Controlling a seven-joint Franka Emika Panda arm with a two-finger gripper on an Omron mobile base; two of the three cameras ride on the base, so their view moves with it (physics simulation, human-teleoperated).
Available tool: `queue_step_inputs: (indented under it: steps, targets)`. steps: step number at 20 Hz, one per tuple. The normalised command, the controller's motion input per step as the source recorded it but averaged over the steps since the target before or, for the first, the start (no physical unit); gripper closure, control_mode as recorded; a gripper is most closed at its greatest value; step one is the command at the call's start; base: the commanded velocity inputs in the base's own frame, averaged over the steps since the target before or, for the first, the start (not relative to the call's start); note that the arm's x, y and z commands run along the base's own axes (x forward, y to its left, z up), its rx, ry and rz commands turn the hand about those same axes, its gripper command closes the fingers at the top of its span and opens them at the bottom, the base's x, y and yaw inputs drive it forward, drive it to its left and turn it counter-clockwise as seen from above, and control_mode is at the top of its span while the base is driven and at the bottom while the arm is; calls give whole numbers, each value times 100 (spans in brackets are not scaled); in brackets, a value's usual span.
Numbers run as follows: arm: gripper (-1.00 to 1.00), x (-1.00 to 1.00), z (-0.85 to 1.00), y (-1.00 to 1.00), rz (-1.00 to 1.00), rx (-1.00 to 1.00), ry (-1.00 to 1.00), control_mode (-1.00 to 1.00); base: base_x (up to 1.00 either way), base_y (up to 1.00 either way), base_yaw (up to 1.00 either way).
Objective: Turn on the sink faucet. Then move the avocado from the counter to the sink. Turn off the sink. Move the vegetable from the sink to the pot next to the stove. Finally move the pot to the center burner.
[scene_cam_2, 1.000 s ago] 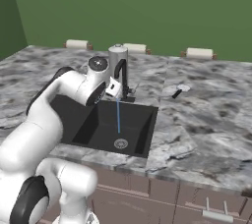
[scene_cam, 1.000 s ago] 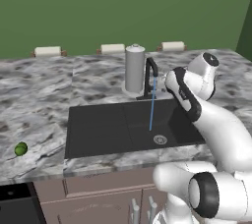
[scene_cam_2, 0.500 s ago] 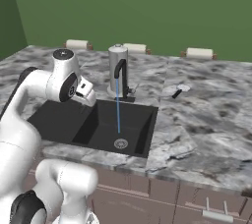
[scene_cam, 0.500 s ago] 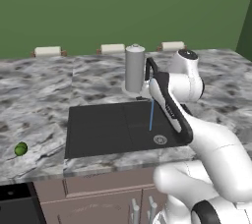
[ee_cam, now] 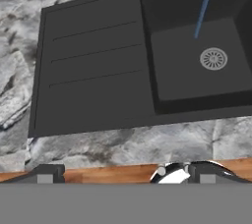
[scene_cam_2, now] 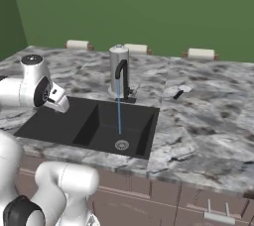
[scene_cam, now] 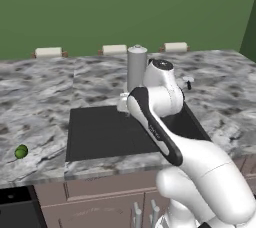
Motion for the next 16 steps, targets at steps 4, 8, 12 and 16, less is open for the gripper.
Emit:
queue_step_inputs:
  steps: [4,8,12,16]
  targets:
    - [-100,0,0,99,0,-1,5,-100,0,0,0]
    - [-100,0,0,87,0,0,4,-100,0,0,0]
    - [-100,0,0,73,0,0,3,-100,0,0,0]
    - [-100,0,0,40,0,0,2,-100,0,0,0]
